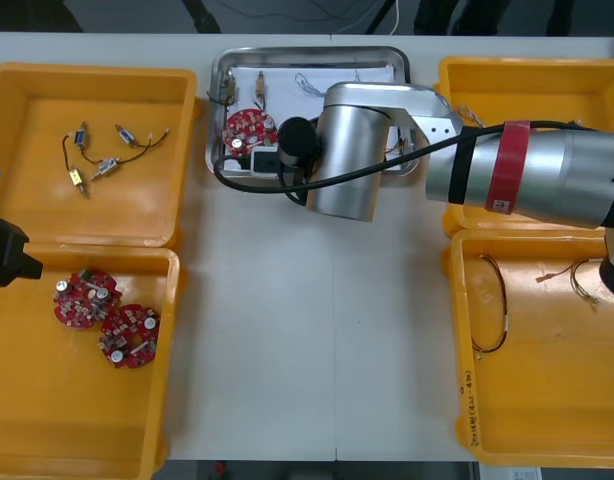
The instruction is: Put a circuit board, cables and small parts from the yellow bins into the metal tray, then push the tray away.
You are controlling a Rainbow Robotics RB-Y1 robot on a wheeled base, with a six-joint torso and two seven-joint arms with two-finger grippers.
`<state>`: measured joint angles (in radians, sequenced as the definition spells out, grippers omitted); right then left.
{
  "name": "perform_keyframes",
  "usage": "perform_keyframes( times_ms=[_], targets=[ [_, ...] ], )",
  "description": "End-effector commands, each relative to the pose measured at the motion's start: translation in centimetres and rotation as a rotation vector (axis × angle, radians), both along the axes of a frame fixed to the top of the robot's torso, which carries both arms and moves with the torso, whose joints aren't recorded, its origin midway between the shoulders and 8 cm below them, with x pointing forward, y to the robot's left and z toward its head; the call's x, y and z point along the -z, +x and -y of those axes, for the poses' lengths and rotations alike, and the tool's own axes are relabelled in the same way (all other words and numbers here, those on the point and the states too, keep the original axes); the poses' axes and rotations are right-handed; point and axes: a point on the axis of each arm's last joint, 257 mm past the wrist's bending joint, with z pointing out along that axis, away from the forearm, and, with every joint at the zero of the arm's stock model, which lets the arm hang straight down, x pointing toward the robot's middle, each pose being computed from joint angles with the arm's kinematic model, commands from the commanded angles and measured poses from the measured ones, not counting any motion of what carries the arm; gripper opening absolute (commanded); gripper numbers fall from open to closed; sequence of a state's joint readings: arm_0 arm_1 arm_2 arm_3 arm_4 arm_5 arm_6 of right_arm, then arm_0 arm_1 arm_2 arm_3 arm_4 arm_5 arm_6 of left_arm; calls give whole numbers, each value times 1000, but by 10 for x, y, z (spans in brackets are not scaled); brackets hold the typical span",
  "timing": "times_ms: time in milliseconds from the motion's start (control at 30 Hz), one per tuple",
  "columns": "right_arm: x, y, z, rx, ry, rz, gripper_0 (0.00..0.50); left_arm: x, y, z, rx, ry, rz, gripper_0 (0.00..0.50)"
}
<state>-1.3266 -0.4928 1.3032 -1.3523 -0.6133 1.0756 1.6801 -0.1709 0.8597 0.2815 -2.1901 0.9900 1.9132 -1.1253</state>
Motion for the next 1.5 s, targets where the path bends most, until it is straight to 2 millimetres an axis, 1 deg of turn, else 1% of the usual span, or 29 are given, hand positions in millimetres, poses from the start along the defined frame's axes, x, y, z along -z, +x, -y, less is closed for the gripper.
perform_keyframes(
  times_ms=[33,200,233,267,333,433,467,600,633,700,867,933,1000,1067,1133,1167,1300,1400,1467,1500],
  targets=[
    [-53,-4,-21,-12,9,26,500,-12,-6,-16,48,74,16,500],
    [-59,-28,-25,15,24,-48,500,-12,-6,-16,48,74,16,500],
    [-58,-33,-29,12,25,-58,500,-12,-6,-16,48,74,16,500],
    [-58,-41,-31,9,22,-75,500,-12,-6,-16,48,74,16,500],
    [-60,-51,-36,1,27,-86,500,-12,-6,-16,48,74,16,500],
    [-67,-68,-37,-2,4,-95,500,-12,-6,-16,48,74,16,500],
    [-68,-71,-37,1,7,-98,500,-12,-6,-16,48,74,16,500],
    [-64,-94,-35,46,88,-206,500,-12,-6,-16,48,74,16,500],
    [-65,-100,-35,59,124,-244,500,-12,-6,-16,48,74,16,500],
    [-70,-106,-32,79,160,-277,500,-12,-6,-16,48,74,16,500],
    [-80,-121,-18,138,215,-318,500,-12,-6,-16,48,74,16,500],
    [-82,-131,-11,184,257,-341,500,-12,-6,-16,48,74,16,500],
    [-82,-139,-2,233,280,-357,500,-12,-6,-16,48,74,16,500],
    [-82,-149,14,307,311,-371,500,-12,-6,-16,48,74,16,500],
    [-84,-154,24,361,348,-375,500,-12,-6,-16,48,74,16,500],
    [-89,-154,25,378,398,-365,500,-12,-6,-16,48,74,16,500],
    [-100,-156,34,441,535,-354,500,-12,-6,-16,48,74,16,500],
    [-107,-158,48,502,636,-353,500,-12,-6,-16,48,74,16,500],
    [-108,-159,65,566,707,-351,500,-12,-6,-16,48,74,16,500],
    [-108,-159,69,583,722,-349,500,-12,-6,-16,48,74,16,500]
  ],
)
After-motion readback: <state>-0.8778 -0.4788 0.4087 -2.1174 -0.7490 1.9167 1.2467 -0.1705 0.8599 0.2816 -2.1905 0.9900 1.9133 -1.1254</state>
